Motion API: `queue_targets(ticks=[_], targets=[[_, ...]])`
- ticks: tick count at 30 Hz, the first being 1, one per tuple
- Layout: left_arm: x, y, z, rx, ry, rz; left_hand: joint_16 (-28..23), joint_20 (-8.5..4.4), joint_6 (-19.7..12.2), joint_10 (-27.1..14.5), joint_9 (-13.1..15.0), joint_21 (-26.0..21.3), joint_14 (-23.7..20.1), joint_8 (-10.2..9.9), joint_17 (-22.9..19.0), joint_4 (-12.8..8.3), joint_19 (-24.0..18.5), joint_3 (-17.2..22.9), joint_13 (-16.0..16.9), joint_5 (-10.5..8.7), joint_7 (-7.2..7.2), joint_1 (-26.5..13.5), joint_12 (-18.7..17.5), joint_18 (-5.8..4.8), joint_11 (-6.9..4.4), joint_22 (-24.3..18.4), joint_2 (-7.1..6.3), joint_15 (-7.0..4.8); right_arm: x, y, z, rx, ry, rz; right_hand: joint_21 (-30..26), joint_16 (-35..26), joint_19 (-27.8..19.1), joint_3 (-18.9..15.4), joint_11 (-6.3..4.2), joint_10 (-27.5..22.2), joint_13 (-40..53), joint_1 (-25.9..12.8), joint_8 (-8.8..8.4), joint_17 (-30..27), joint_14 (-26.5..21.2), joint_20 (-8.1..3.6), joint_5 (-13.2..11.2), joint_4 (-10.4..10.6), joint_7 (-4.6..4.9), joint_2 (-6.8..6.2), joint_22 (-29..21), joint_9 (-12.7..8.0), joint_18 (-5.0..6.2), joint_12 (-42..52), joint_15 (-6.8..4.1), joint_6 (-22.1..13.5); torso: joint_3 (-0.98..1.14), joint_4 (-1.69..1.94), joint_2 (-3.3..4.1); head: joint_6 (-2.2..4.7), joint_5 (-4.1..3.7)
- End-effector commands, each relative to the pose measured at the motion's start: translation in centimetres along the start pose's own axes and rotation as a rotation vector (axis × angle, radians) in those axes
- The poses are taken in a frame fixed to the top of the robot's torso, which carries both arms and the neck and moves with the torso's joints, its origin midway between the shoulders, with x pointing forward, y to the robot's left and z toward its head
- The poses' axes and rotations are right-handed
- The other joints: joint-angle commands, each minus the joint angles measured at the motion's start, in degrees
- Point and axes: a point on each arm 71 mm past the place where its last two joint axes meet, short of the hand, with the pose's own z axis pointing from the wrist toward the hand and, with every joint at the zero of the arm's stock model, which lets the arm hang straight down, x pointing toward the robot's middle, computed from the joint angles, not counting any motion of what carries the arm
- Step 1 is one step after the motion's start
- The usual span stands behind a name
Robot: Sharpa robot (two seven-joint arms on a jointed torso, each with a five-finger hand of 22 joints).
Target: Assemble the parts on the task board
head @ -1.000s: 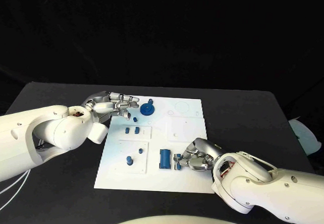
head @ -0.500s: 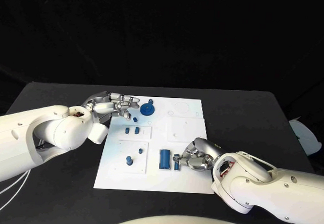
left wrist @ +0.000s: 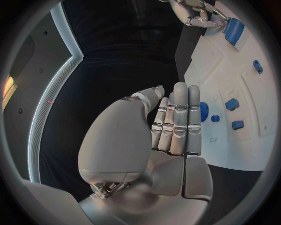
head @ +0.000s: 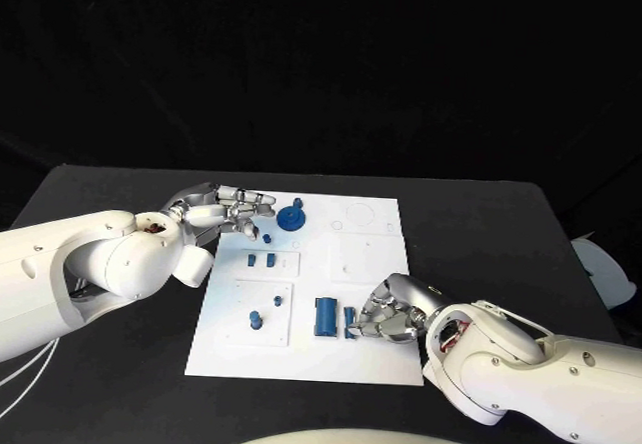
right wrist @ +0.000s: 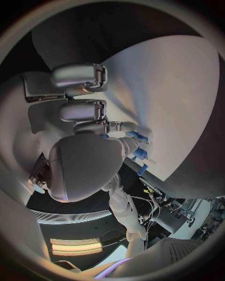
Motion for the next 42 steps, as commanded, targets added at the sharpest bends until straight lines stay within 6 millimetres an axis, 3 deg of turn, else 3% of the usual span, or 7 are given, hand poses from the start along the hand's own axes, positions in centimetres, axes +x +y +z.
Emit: queue_targets(ticks=[1,12,21,26,31,36,42], targets=[[0.2,-0.1,0.0,0.006,0.020,0.003,-0.1,0.27,-0.3,-0.4,-0.1,-0.3,0.1,0.2,-0.1,0.1,0.1,-0.2,0.0,0.13,-0.02,0.0,0.2,0.80,0.12,-0.1,0.46,-0.04,0.1,0.3,0.0,-0.041,0.008,-0.066,-0.2,0.2,4.2,0.0,-0.39,1.7,7.3,1.2,0.24,10.6,5.0,-0.53,-1.3,-0.4,-0.11,0.14,13.9,0.0,-0.81,-0.2,-0.34,-0.3,0.02,0.04,0.05,-0.05,-0.03],[0.2,-0.1,0.1,0.006,0.021,0.003,-0.1,0.27,-0.3,-0.4,-0.1,-0.3,0.1,0.2,-0.1,0.1,0.1,-0.2,0.0,0.13,-0.02,0.0,0.2,0.80,0.12,-0.1,0.46,-0.04,0.0,0.5,0.2,-0.042,-0.009,-0.083,0.0,0.3,4.3,-0.3,-0.38,2.0,7.7,0.4,0.40,10.8,5.1,-0.50,-0.6,0.6,-0.09,0.78,14.0,0.0,-0.87,0.4,-0.32,-0.1,-0.05,0.06,0.01,-0.07,-0.17],[0.2,-0.1,0.1,0.006,0.021,0.003,-0.1,0.27,-0.3,-0.4,-0.1,-0.3,0.1,0.2,-0.1,0.1,0.1,-0.2,0.0,0.13,-0.02,0.0,0.2,0.80,0.12,-0.1,0.46,-0.04,-0.5,0.8,-0.4,-0.073,-0.033,-0.046,-0.6,0.0,4.0,-1.7,-0.33,1.8,7.5,-1.3,0.55,10.4,5.0,-0.49,3.8,3.1,-0.02,0.24,13.8,-0.1,-0.72,-0.1,-0.30,-0.3,-0.08,0.03,-0.13,0.37,-0.11],[0.1,0.1,0.2,0.007,0.018,0.003,-0.1,0.30,-0.3,-0.5,-0.1,-0.3,0.1,0.2,-0.1,0.2,0.1,-0.3,0.0,0.12,0.00,-0.1,0.3,0.79,0.14,-0.1,0.54,-0.01,-2.2,1.3,-0.6,-0.143,-0.063,0.033,-5.4,-1.9,2.0,-2.8,0.70,-1.2,3.1,-1.5,-1.04,7.0,4.2,-0.09,4.7,4.1,1.33,-0.86,12.4,-0.8,0.26,-7.3,0.40,-3.3,-0.17,-0.07,-0.46,1.07,-0.23],[0.0,0.3,0.4,0.018,0.007,-0.006,-0.2,0.39,-0.4,-0.6,-0.2,-0.5,-0.1,0.4,-0.2,0.6,0.0,-0.5,0.0,0.07,-0.04,-0.7,0.7,0.76,0.14,-0.2,0.47,0.07,-4.7,1.4,0.1,-0.248,-0.085,0.174,-27.7,-13.6,-8.4,-3.3,2.96,-12.0,-10.8,0.9,-3.87,-9.0,-0.7,1.63,7.0,3.7,3.84,-0.12,5.5,-2.2,4.41,-29.1,2.35,-7.7,-0.48,-0.29,-1.34,1.92,-0.53],[-0.3,0.3,1.1,0.058,-0.004,-0.034,-2.0,0.77,-0.4,-0.9,-0.2,-2.3,-2.9,0.9,-1.2,1.6,-1.5,-1.4,0.1,0.03,-0.32,-1.8,1.6,0.67,0.07,-1.0,0.22,0.34,-7.3,0.5,2.1,-0.274,-0.096,0.374,-54.3,-32.1,-20.2,-1.6,4.37,-19.9,-23.5,7.3,-5.43,-28.6,-7.6,3.02,3.4,2.0,5.26,1.88,-5.2,-3.1,8.47,-45.3,3.63,-10.2,-1.05,-0.38,-2.61,3.95,-0.87],[-1.2,0.2,2.5,0.128,-0.050,-0.081,-12.1,2.42,-0.1,-0.6,-0.3,-10.1,-8.6,2.2,-6.6,2.9,-7.2,-3.8,-0.1,-0.06,-0.94,-2.6,3.0,0.21,-0.01,-5.3,0.66,1.28,-10.0,-1.8,5.5,-0.263,-0.130,0.599,-65.1,-52.2,-26.9,1.2,6.57,-23.9,-36.0,12.6,-7.11,-42.2,-17.3,5.49,0.3,1.2,7.42,2.34,-12.7,-4.7,8.27,-56.9,6.43,-11.3,-1.94,-0.78,-4.46,6.34,-0.57]])
